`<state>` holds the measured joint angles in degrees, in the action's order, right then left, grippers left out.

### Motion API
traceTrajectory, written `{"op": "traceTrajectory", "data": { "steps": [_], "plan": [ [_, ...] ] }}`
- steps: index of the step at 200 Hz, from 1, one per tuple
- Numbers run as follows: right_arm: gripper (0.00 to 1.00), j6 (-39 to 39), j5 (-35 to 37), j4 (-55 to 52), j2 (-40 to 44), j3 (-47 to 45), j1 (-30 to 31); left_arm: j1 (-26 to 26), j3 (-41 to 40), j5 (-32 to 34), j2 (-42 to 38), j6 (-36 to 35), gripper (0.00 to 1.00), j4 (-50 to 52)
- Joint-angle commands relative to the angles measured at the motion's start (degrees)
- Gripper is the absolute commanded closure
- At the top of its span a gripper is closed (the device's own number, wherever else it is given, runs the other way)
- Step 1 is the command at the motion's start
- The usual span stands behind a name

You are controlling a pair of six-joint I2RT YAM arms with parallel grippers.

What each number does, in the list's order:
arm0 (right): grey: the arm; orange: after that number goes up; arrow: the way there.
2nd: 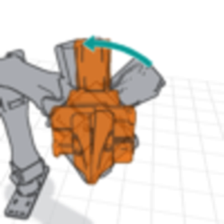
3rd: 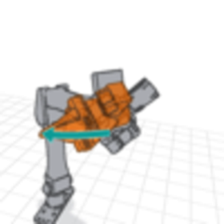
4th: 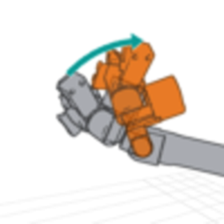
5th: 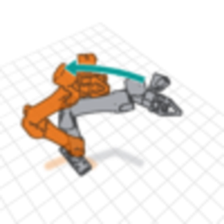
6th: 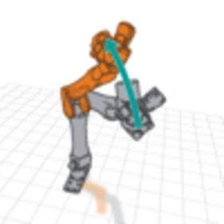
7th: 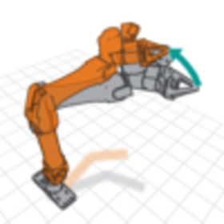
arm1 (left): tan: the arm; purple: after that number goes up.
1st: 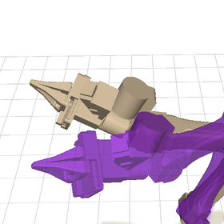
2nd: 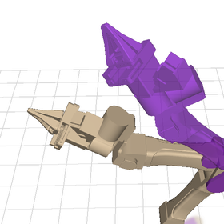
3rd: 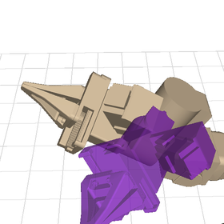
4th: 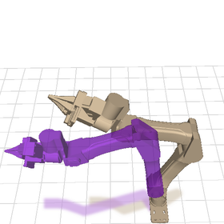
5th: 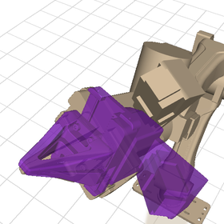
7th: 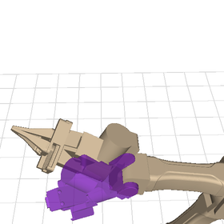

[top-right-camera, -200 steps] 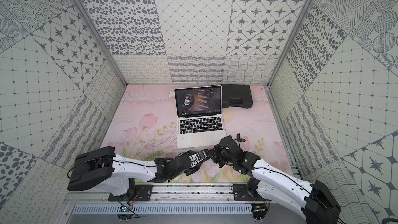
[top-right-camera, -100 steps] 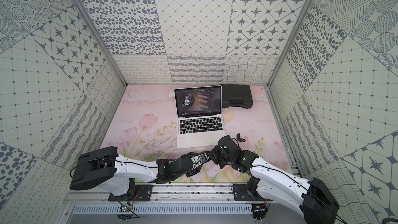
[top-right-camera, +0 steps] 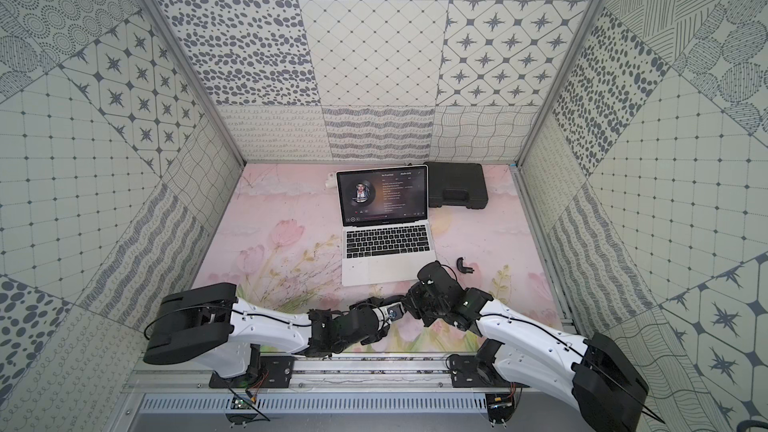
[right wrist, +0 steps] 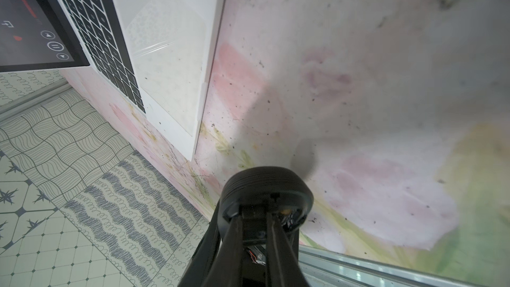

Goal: Remove the wireless mouse receiver from the laptop
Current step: Insert the USB plug into the mouse, then pick up the lid from the center of the board.

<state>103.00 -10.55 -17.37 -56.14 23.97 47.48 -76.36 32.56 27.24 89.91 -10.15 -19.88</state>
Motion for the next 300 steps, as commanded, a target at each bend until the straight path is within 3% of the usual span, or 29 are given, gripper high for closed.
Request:
{"op": "traceTrajectory", "data": {
  "steps": [1,112,192,233,249,268,286,300],
  "plan": [
    [0.83,-1.30,-2.50,2.86,-0.87,2.42,0.11,-0.83,0.94,-1.23,-0.01,-1.49,1.00,-6.05],
    [0.60,-1.36,-3.74,3.62,-1.55,2.93,0.09,1.63,-0.61,-3.81,-2.97,1.59,1.00,-6.45],
    [0.25,-2.47,-0.92,-4.23,6.58,5.12,0.06,6.62,-0.75,-10.58,-6.05,5.12,1.00,-2.86],
    [0.16,-4.92,-0.28,-7.85,10.18,6.58,-0.56,7.73,-0.11,-12.78,-6.21,6.04,1.00,-0.56],
    [0.15,-7.46,-0.24,-10.60,13.18,6.34,-4.70,8.94,1.15,-15.37,-6.28,7.34,1.00,2.10],
    [0.15,-13.17,-2.94,-14.16,16.37,5.48,-14.37,9.95,0.84,-18.41,-7.51,8.53,1.00,3.32],
    [0.14,-24.85,-5.63,-18.11,15.80,6.70,-24.27,12.42,1.30,-24.49,-8.28,10.19,1.00,6.34],
    [0.14,-36.05,-7.18,-20.17,10.89,11.81,-28.34,13.62,2.50,-28.68,-7.93,10.23,1.00,10.05]
  ]
}}
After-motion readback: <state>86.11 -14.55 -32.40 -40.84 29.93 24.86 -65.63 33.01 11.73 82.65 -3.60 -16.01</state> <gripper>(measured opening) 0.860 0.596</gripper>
